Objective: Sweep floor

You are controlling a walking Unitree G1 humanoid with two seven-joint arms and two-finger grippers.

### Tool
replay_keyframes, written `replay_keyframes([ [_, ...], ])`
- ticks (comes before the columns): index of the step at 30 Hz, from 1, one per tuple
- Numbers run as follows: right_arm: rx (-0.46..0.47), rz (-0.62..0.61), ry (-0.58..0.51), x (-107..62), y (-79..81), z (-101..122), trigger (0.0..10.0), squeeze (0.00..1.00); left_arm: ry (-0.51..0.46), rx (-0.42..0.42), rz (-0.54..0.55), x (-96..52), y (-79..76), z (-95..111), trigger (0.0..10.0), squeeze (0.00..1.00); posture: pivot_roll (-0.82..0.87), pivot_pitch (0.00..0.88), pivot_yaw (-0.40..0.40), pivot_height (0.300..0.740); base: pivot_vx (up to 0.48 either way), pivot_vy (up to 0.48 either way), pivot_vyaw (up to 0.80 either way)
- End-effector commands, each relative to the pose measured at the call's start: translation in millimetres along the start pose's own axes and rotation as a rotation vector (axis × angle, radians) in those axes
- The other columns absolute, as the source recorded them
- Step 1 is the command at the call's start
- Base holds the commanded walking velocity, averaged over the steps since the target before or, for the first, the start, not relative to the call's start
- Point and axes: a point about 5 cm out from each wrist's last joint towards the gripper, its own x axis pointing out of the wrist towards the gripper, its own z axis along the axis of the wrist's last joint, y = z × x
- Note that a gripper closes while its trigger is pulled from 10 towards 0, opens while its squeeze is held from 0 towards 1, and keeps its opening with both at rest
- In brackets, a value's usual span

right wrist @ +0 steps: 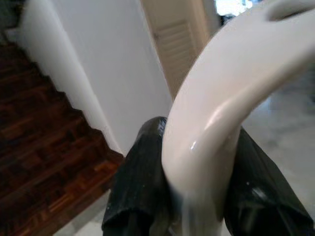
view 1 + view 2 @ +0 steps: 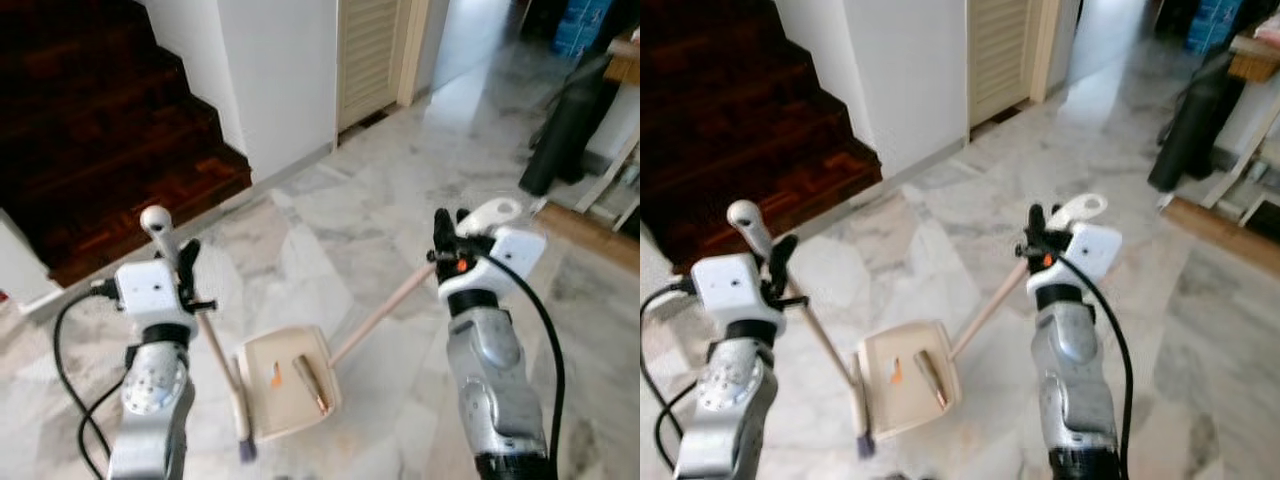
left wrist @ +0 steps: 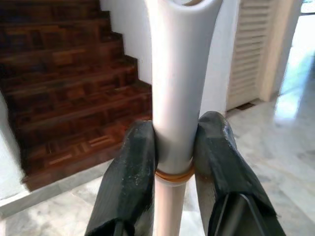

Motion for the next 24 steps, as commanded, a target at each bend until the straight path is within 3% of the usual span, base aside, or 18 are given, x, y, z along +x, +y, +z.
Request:
replay_keyframes([
  [1,0.015,0.012,-0.06,3.3,4.1,13.0,10.0,0.0,-0.06,0.007,-0.001,2.3,0.4,13.2,10.0,0.0,-0.06,0.082,0.025,0.74,0.0,0.27,0.0],
  [24,0.024,0.026,-0.049,-0.2,7.5,10.3,10.0,0.0,-0.052,0.007,-0.025,-0.7,-2.4,13.8,10.0,0.0,-0.07,0.069,0.034,0.74,0.0,0.268,0.0],
])
